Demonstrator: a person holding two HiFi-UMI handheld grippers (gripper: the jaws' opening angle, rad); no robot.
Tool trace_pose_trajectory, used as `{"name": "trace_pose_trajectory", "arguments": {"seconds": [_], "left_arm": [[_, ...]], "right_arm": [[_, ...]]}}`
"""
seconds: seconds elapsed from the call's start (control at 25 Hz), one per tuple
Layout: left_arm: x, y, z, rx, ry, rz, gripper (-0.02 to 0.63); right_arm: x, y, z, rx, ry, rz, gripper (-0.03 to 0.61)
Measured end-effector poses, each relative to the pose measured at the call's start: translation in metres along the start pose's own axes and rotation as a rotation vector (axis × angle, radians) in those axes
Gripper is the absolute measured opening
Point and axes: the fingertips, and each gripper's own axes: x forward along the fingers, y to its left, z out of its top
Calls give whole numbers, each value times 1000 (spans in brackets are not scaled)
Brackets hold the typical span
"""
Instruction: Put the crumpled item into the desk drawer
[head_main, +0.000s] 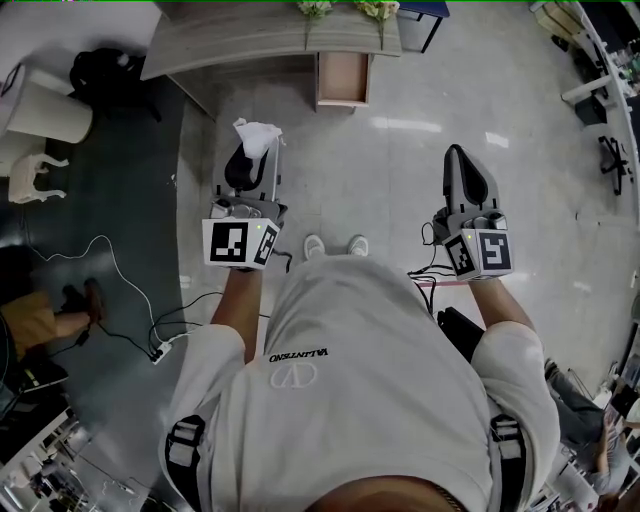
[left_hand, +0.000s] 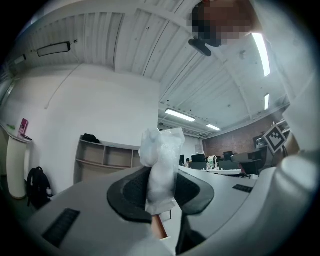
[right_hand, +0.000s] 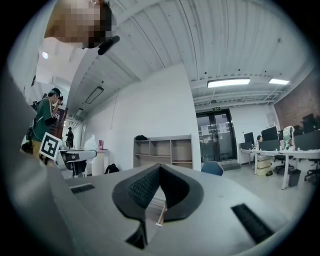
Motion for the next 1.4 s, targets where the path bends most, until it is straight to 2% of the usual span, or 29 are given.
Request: {"name": "trace_pose_trajectory", "arguments": {"seconds": [0.64,1.0,1.4], "left_arm": [[5,37,-21,-68,20,-89,104],[25,36,-35,-77,45,-101,104],[84,42,-46,-65,61,-84,104]], "right_arm": [[30,47,-6,-36,36,-33,0],[44,34,-17,-29,49,-43,0],[101,7,-22,-10,52,6,0]]}}
